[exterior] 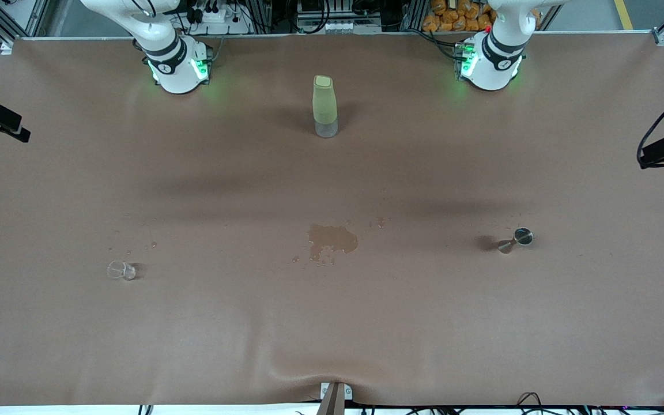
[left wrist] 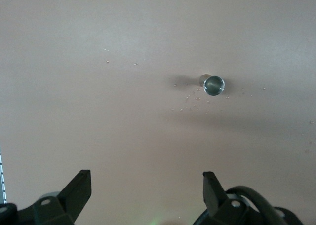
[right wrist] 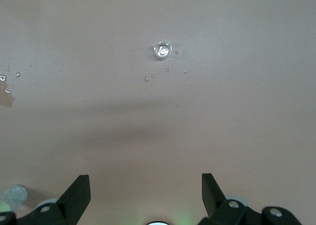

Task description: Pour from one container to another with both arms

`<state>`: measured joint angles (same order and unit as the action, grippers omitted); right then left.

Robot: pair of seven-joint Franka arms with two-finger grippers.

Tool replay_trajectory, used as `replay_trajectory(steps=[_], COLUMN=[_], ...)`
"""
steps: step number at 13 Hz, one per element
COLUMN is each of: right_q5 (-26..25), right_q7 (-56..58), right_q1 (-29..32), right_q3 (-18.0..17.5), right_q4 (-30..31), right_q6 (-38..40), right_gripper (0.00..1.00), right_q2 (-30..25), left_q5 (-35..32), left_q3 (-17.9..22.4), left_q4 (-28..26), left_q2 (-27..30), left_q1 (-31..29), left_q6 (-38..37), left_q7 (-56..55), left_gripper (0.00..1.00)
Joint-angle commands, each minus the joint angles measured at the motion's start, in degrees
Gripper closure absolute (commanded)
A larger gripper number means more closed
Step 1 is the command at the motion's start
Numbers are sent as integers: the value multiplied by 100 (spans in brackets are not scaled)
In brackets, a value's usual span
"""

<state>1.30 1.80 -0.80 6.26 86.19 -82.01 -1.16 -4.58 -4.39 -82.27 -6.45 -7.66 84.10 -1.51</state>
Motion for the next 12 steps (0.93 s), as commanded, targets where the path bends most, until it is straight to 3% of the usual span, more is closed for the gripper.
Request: replay_trajectory(steps=[1,12], right_q5=[37,37], right_q7=[13,4], right_q1=[-8,10], right_q3=[-2,7], right_q4=[3,12], right_q6=[19,28], right_gripper=[0,0], right_q2=[-16,2], left_q5=[-60,-25], left_q3=[43,-404], left_q4=[62,71], left_q2=[74,30], left_q1=[80,186], left_q6=[-34,-8], left_q7=[72,257], left_gripper=[0,0])
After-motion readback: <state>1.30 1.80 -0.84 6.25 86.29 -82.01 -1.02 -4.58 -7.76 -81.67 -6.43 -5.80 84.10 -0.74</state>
